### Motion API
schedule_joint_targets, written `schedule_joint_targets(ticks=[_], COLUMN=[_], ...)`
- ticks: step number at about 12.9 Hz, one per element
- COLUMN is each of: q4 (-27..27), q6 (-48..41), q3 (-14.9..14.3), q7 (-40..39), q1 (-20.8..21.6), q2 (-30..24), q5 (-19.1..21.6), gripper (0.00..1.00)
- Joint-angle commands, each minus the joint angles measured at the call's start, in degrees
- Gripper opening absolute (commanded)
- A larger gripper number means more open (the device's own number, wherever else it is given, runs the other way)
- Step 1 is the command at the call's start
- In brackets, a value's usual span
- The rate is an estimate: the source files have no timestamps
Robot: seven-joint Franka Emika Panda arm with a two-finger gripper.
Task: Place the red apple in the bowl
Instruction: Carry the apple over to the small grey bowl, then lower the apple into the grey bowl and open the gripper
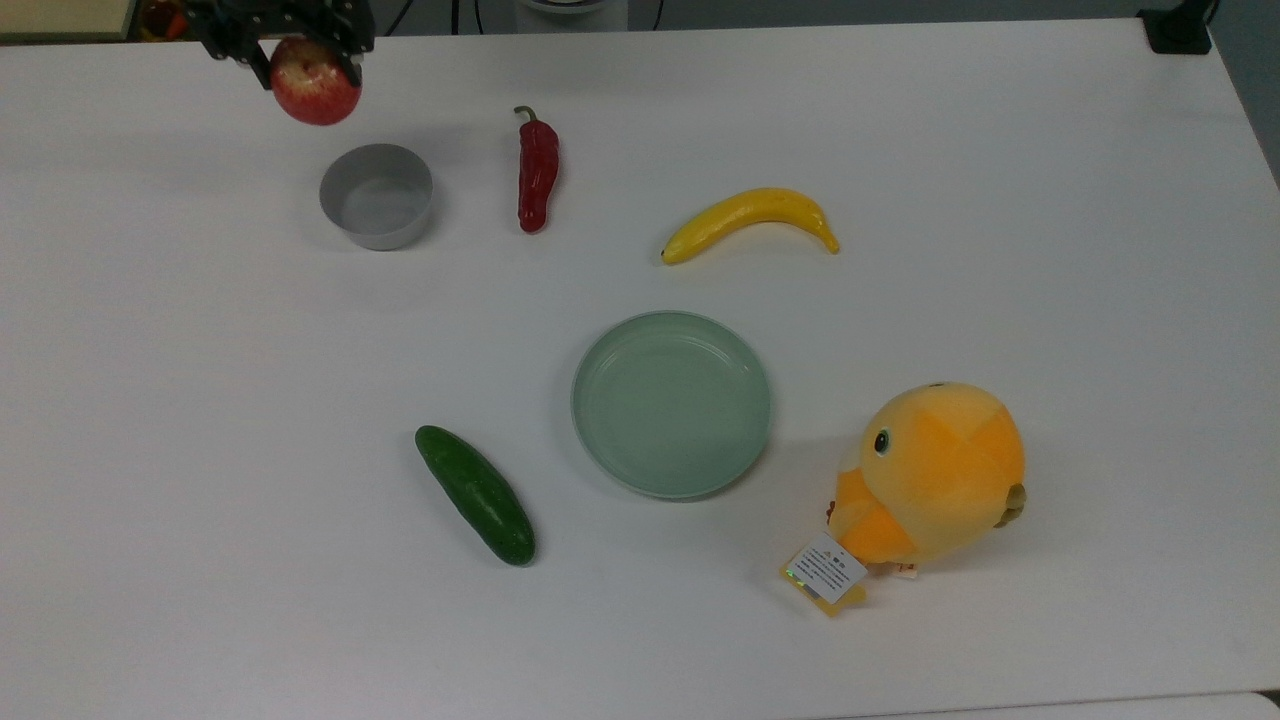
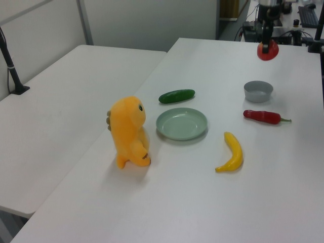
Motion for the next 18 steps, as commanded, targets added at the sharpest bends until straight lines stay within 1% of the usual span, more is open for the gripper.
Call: schedule_joint_targets(ticks=[1, 2, 4, 6, 12, 13, 14, 15, 16, 17, 18], q4=[-7.9, -9.4, -10.7, -11.3, -12.0, -12.0, -12.0, -11.9, -11.7, -11.6, -11.6], q6=[8.4, 11.1, 15.2, 18.0, 19.7, 19.7, 19.6, 19.6, 19.5, 19.4, 19.3], q3=[0.8, 0.9, 3.0, 3.4, 3.4, 3.4, 3.4, 3.4, 3.4, 3.4, 3.4], q7=[2.9, 5.1, 9.3, 11.7, 11.9, 11.9, 11.9, 11.9, 11.9, 11.9, 11.9], q1=[0.1, 0.5, -0.1, 0.0, -0.1, -0.1, -0.1, -0.1, -0.1, -0.2, -0.4], q2=[-1.3, -0.7, 1.4, 3.0, 5.8, 5.9, 6.0, 5.9, 5.9, 5.8, 5.8], q5=[-0.2, -0.2, -0.3, -0.9, -1.1, -1.1, -1.2, -1.1, -1.1, -1.1, -1.1], gripper=[0.50, 0.50, 0.50, 0.50, 0.50, 0.51, 0.53, 0.66, 0.73, 0.92, 0.99])
